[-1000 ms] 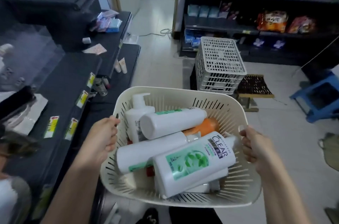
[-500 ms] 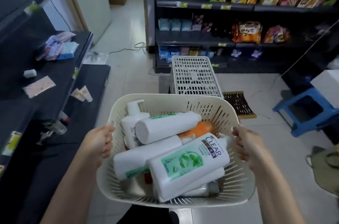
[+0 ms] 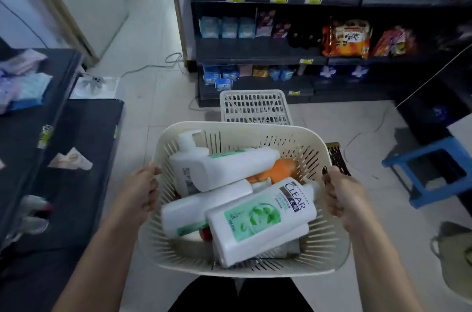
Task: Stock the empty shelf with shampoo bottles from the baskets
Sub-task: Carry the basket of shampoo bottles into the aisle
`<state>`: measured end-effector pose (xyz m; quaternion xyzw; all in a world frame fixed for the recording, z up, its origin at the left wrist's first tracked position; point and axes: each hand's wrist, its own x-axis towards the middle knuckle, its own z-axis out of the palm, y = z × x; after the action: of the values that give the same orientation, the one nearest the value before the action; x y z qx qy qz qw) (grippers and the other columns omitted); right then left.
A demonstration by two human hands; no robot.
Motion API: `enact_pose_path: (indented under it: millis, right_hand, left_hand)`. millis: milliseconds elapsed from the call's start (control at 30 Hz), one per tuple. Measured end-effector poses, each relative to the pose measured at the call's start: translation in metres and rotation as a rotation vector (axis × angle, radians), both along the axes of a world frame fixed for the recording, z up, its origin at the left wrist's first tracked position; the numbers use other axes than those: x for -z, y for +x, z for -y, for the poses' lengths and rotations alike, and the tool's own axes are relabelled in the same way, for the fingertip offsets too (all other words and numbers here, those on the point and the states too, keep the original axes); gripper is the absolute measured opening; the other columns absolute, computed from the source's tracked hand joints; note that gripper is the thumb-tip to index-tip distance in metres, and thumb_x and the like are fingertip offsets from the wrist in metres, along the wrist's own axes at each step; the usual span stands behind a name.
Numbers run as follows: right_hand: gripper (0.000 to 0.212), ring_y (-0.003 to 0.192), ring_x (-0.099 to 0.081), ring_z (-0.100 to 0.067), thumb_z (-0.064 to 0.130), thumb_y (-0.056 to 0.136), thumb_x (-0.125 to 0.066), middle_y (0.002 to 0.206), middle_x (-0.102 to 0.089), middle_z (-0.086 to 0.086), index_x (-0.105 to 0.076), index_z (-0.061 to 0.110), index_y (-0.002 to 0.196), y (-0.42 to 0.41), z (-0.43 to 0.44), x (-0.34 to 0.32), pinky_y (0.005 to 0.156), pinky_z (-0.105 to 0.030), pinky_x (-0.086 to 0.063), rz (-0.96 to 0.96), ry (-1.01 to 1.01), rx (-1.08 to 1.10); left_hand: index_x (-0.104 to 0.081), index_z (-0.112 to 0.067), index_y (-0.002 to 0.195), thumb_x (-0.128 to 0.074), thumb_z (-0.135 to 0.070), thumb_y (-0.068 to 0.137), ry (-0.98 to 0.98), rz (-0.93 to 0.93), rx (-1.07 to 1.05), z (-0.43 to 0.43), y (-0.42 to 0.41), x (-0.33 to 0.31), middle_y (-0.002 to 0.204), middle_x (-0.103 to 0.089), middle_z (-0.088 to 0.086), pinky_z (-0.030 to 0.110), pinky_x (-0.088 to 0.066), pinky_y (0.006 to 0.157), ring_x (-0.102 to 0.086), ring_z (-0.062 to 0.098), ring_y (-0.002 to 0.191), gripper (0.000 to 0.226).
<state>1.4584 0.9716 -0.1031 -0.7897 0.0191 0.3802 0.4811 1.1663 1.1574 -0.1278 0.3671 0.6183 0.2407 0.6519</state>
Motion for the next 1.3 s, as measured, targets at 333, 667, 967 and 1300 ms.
enact_pose_path:
  millis: [333,667,967,1300]
  right_hand:
    - [0.037,0.028,-0.023,-0.006,0.035,0.104,-0.039,0.033,-0.034,0.01,-0.053,0.015,0.076,0.127,-0.116,0.018,0.032,-0.014,-0.019,-0.011,-0.052,-0.092]
    - [0.031,0.035,-0.025,-0.01,0.031,0.104,-0.036,0.054,-0.039,0.0,-0.055,0.011,0.089,0.225,-0.225,0.05,0.029,-0.015,-0.02,0.083,-0.189,-0.167]
    - [0.041,0.041,-0.027,-0.014,0.036,0.106,-0.029,0.057,-0.039,-0.002,-0.052,0.012,0.083,0.271,-0.302,0.087,0.035,-0.021,-0.021,0.133,-0.218,-0.133]
    - [0.048,0.055,-0.039,-0.013,0.043,0.106,-0.026,0.067,-0.045,0.0,-0.058,0.008,0.104,0.319,-0.368,0.146,0.048,-0.028,-0.028,0.232,-0.225,-0.154]
  left_hand:
    - [-0.05,-0.013,0.087,-0.036,-0.034,0.104,-0.024,-0.013,-0.072,-0.099,0.115,0.016,0.046,-0.027,-0.006,0.01,-0.015,0.033,-0.02,0.004,0.028,0.03]
    - [-0.052,-0.015,0.085,-0.032,-0.039,0.104,-0.068,-0.057,-0.088,-0.189,0.217,0.047,0.041,-0.029,-0.008,0.011,-0.017,0.033,-0.021,0.005,0.028,0.037]
    - [-0.052,-0.017,0.084,-0.032,-0.037,0.104,-0.052,-0.13,-0.046,-0.279,0.278,0.08,0.042,-0.033,-0.007,0.011,-0.018,0.035,-0.023,0.006,0.031,0.035]
    - [-0.052,-0.017,0.082,-0.037,-0.038,0.103,-0.025,-0.169,-0.058,-0.339,0.322,0.128,0.042,-0.034,-0.007,0.013,-0.02,0.035,-0.026,0.006,0.029,0.033]
